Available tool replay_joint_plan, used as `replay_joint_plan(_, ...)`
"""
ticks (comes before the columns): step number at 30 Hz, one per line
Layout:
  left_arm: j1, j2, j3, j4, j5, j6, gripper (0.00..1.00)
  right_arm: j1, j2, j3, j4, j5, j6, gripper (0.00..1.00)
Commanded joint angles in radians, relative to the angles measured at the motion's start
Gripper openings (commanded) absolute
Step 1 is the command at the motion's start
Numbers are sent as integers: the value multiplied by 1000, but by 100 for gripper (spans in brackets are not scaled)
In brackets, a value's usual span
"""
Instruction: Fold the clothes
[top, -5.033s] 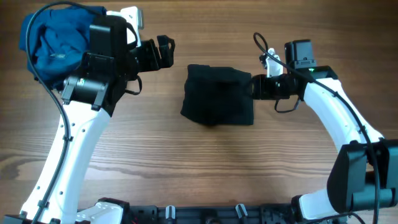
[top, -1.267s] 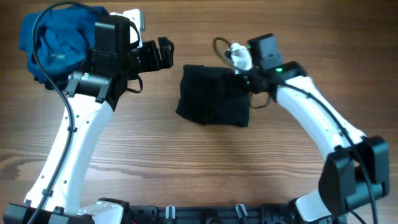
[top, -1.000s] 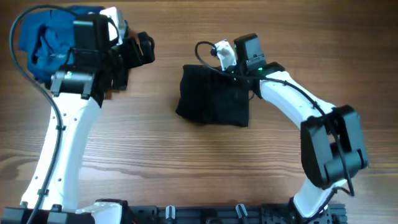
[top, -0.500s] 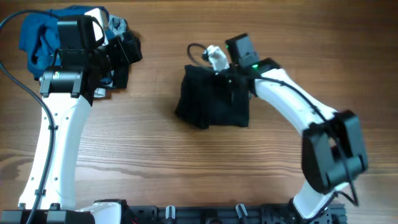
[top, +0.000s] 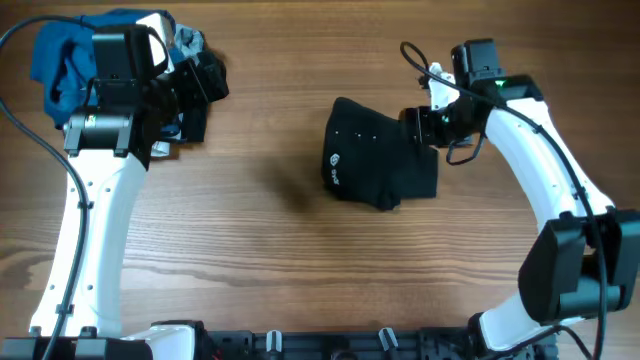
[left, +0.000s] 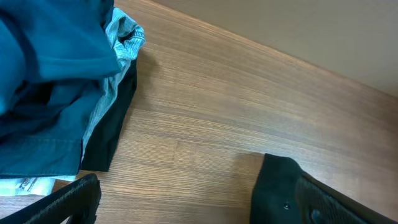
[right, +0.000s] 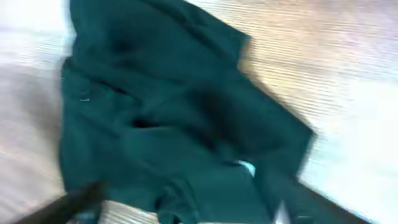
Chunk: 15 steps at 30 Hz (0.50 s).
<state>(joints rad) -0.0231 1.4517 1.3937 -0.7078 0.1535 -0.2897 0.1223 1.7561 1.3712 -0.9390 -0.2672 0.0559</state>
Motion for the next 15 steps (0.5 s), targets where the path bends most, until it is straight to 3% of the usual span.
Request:
replay_joint_plan(1,5,5,-5,-8,9,21,100,-21,7,13,-16,105,83,100)
replay_joint_plan(3,3,5,-5,-8,34,21,100,-28,-20,63,-23,12,62,97)
replay_joint_plan(4,1,5,-5,-8,36,21,100,-26,-34,92,-17,-73,31,84)
replay_joint_plan(5,-3,5,-5,-8,36,21,100,-15,-39,110,5,-179,-1,57)
replay_joint_plan(6,-8,5,-5,-8,36,21,100,-3,-39,110,32,-232,0,8)
replay_joint_plan(7,-14,5,-5,-8,36,21,100,11,-27,109,46,-239,19,4)
replay_joint_plan(15,-47,44,-5,-22,36,21,100,79,189,107,56,-232,72,4)
